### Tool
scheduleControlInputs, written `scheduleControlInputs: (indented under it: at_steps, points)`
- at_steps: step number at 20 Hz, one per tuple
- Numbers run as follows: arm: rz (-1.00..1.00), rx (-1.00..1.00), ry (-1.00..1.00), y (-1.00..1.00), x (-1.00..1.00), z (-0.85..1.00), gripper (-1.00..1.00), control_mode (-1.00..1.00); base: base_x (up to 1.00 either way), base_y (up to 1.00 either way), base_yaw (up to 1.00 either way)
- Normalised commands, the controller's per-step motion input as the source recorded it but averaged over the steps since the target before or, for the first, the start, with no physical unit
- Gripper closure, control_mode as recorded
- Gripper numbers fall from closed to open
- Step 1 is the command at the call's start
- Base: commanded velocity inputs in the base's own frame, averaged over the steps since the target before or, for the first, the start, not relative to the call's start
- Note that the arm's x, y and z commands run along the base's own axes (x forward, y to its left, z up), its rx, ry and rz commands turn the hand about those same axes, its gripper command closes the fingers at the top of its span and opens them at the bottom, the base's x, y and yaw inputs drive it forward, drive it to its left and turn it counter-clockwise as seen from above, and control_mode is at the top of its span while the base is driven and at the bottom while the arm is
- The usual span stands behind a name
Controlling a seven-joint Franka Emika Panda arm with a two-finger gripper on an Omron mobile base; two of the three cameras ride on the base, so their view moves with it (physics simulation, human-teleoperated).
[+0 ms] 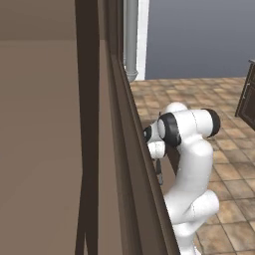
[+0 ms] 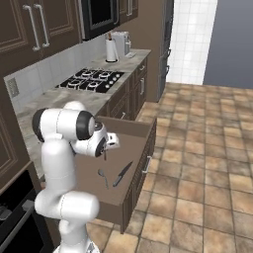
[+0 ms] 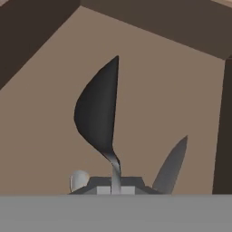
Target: Pick up the metallic utensils from the counter and place them in the open drawer. Make sure not to pick up any wooden utensils.
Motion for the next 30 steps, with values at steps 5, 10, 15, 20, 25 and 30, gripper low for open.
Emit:
scheduleControlInputs:
  at_steps: [5, 10, 15, 20, 25, 30]
  points:
    - [0.00, 0.00, 0.06, -0.03, 0.85, -0.70, 1.00, -1.00, 0.00, 0.00, 0.00]
    - [0.04, -0.01, 0.09, -0.12, 0.66, -0.98, 1.00, -1.00, 0.00, 0.00, 0.00]
    - [0.05, 0.01, 0.03, -0.07, 0.54, -0.69, -1.00, -1.00, 0.00, 0.00, 0.00]
    - [0.00, 0.00, 0.00, 0.00, 0.04, 0.00, -1.00, -1.00, 0.00, 0.00, 0.00]
    - [-0.08, 0.01, 0.00, 0.00, -0.04, 0.46, -1.00, -1.00, 0.00, 0.00, 0.00]
    - [-0.08, 0.07, -0.04, -0.10, -0.61, 0.91, -1.00, -1.00, 0.00, 0.00, 0.00]
